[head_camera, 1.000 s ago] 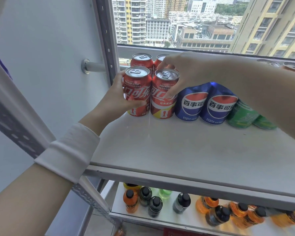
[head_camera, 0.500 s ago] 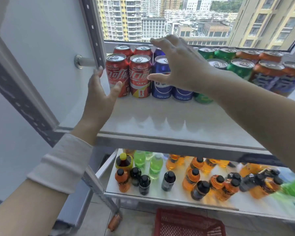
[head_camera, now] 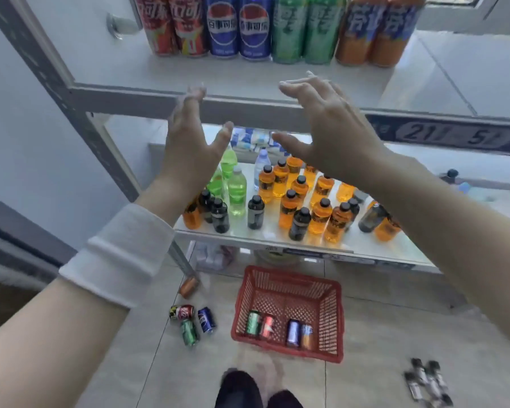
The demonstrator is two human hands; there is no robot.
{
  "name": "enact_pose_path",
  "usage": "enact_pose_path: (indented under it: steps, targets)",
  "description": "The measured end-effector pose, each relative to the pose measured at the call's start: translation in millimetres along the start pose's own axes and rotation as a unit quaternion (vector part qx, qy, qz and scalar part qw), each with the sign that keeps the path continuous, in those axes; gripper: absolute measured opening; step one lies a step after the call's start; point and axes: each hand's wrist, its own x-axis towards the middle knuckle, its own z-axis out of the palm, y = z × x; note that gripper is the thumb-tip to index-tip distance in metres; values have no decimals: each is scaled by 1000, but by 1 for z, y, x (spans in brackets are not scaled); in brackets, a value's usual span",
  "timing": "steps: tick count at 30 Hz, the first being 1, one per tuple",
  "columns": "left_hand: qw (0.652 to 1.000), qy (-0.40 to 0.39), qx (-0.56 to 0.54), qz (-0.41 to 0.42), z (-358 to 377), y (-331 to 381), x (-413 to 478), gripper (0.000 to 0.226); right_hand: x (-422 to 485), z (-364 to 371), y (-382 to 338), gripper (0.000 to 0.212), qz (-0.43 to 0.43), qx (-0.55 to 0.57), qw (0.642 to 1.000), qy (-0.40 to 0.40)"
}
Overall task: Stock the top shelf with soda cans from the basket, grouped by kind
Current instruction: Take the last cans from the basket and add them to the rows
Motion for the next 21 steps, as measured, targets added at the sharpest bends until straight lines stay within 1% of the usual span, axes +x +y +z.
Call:
enact_pose_path:
  steps: [4, 9, 14, 18, 21]
  targets:
    - [998, -65, 2, 20, 11, 16, -52, 60, -69, 9, -4, 63, 47, 2, 999, -20]
    - [993, -116, -15, 31, 16, 16, -113, 59, -145, 27, -15, 59, 104, 11, 994, -30]
    - [986, -168, -20, -1, 22, 0, -169, 59, -209, 56, -30, 58, 164, 44, 985, -39]
    - [979, -203, -23, -21, 39, -14, -208, 59, -258, 82, -32, 59, 209, 58, 973, -76]
    - [971, -235, -19, -44, 58, -22, -229, 58, -289, 101, -23, 59, 260, 81, 956, -109]
